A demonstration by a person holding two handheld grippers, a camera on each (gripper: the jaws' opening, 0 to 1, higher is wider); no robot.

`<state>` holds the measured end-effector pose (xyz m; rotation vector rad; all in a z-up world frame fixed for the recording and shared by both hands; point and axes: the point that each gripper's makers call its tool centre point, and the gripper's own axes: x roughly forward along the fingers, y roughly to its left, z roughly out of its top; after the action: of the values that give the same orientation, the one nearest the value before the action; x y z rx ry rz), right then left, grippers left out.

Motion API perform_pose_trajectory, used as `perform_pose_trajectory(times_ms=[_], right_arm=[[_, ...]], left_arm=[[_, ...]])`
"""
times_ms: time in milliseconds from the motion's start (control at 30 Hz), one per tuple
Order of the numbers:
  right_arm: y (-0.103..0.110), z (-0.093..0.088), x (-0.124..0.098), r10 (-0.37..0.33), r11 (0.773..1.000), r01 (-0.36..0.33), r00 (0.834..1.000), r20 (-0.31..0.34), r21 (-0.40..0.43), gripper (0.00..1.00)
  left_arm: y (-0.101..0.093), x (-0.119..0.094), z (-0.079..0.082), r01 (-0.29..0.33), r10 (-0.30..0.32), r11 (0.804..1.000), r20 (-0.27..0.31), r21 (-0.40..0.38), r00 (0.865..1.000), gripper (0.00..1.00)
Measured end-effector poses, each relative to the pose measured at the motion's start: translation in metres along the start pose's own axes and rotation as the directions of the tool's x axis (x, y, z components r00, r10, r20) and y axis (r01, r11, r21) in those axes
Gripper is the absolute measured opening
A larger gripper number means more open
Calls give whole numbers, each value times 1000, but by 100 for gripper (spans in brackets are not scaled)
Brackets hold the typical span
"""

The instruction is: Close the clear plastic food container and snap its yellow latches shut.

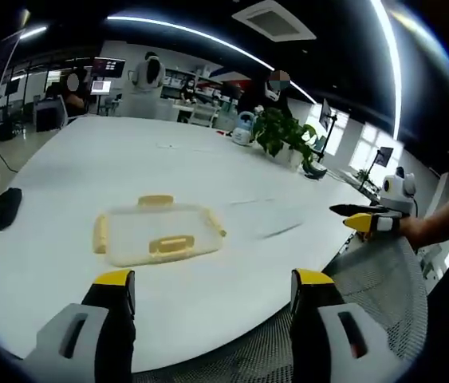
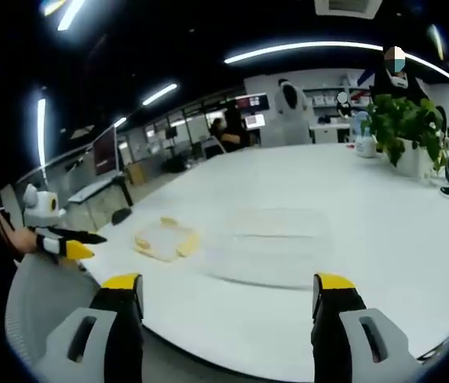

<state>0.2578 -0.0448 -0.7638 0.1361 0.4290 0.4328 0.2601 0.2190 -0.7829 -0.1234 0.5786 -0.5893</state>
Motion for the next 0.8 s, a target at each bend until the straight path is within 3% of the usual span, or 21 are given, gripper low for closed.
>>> perform_pose_trajectory(times_ms=[367, 800], right_arm=[[-3, -1, 0, -19, 1000, 19, 1000, -10, -5, 100], [1, 4, -1, 0, 1000, 0, 1000, 17, 17, 100]], left_arm=[[-1, 1, -3, 3, -3, 1000, -17, 2, 1000, 79], [1, -2, 0, -3, 3, 1000, 0, 8, 1000, 82]])
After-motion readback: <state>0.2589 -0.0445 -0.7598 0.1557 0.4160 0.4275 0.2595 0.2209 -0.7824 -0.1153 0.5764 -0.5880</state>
